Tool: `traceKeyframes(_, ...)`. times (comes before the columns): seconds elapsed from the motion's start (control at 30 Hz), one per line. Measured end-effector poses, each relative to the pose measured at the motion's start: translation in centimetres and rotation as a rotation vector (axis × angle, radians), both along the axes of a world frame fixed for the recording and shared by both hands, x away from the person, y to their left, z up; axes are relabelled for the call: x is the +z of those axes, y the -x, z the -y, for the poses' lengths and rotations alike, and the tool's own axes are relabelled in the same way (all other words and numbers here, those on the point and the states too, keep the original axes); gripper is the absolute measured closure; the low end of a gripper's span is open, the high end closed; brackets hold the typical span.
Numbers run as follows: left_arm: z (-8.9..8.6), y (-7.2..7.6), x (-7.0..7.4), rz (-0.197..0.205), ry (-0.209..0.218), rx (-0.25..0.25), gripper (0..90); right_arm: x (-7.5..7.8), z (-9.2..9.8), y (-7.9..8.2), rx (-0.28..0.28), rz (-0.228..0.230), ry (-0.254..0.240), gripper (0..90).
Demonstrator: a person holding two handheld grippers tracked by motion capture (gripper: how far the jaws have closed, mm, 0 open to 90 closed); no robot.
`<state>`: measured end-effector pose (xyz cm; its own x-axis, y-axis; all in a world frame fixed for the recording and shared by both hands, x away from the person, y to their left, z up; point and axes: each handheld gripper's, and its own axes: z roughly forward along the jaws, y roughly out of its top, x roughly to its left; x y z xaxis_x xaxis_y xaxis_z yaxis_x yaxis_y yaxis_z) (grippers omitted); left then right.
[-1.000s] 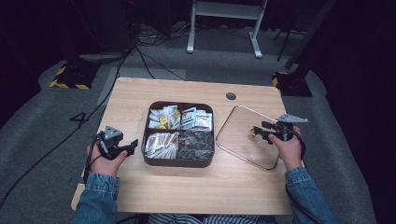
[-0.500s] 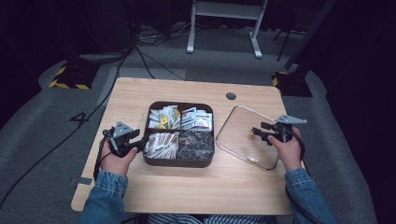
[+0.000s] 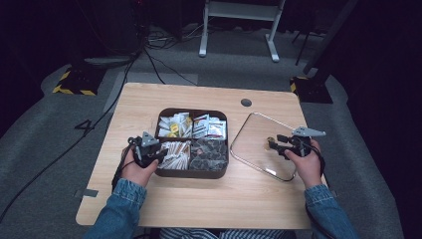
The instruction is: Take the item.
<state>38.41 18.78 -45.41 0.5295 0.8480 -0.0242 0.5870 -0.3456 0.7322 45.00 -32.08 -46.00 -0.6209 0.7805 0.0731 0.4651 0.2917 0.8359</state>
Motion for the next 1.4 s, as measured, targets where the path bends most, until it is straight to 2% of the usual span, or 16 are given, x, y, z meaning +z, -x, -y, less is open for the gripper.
traceKeyframes(0.13,0.2,0.1,-0.4,-0.019,-0.036,0.010,68.9,0.2,-0.2,0.1,0.013,0.009,0.007,46.3)
traceKeyframes(0.23,0.1,0.2,-0.5,-0.034,-0.045,0.001,68.7,0.2,-0.5,0.1,0.024,0.007,0.010,46.3)
traceKeyframes(0.3,0.1,0.4,-0.6,-0.034,-0.033,0.005,69.4,0.1,-0.8,0.0,0.034,0.005,0.011,46.4)
traceKeyframes(0.4,0.1,0.4,-0.8,-0.043,-0.055,0.002,72.9,0.0,-1.4,-0.2,0.051,0.005,0.012,46.6)
traceKeyframes(0.43,0.2,0.4,-0.9,-0.029,-0.070,0.005,74.5,0.1,-1.5,-0.3,0.058,0.006,0.013,46.6)
traceKeyframes(0.53,0.2,0.5,-0.8,-0.025,-0.100,0.011,79.4,0.2,-2.0,-0.4,0.070,0.007,0.016,46.8)
traceKeyframes(0.67,0.0,0.4,-0.8,-0.027,-0.095,0.008,84.9,0.2,-2.3,-0.3,0.082,0.009,0.018,46.9)
traceKeyframes(0.83,-0.6,0.3,-0.9,-0.039,-0.039,0.007,87.4,0.3,-2.1,-0.3,0.076,0.012,0.011,47.3)
traceKeyframes(1.0,-1.1,0.5,-0.4,0.000,0.005,0.009,87.6,0.2,-2.0,-0.5,0.073,0.007,0.006,47.3)
traceKeyframes(1.1,-1.6,0.8,0.1,0.019,0.070,0.000,87.6,0.1,-2.1,-0.6,0.075,-0.002,-0.001,47.1)
traceKeyframes(1.27,-2.3,1.4,0.9,0.044,0.203,-0.027,88.1,-0.1,-2.3,-0.7,0.082,-0.008,-0.003,47.1)
traceKeyframes(1.37,-2.4,1.7,1.2,0.048,0.256,-0.038,88.1,-0.1,-2.4,-0.7,0.083,-0.010,-0.007,47.0)
traceKeyframes(1.4,-2.5,1.7,1.3,0.052,0.263,-0.043,88.1,-0.1,-2.4,-0.7,0.082,-0.012,-0.008,47.0)
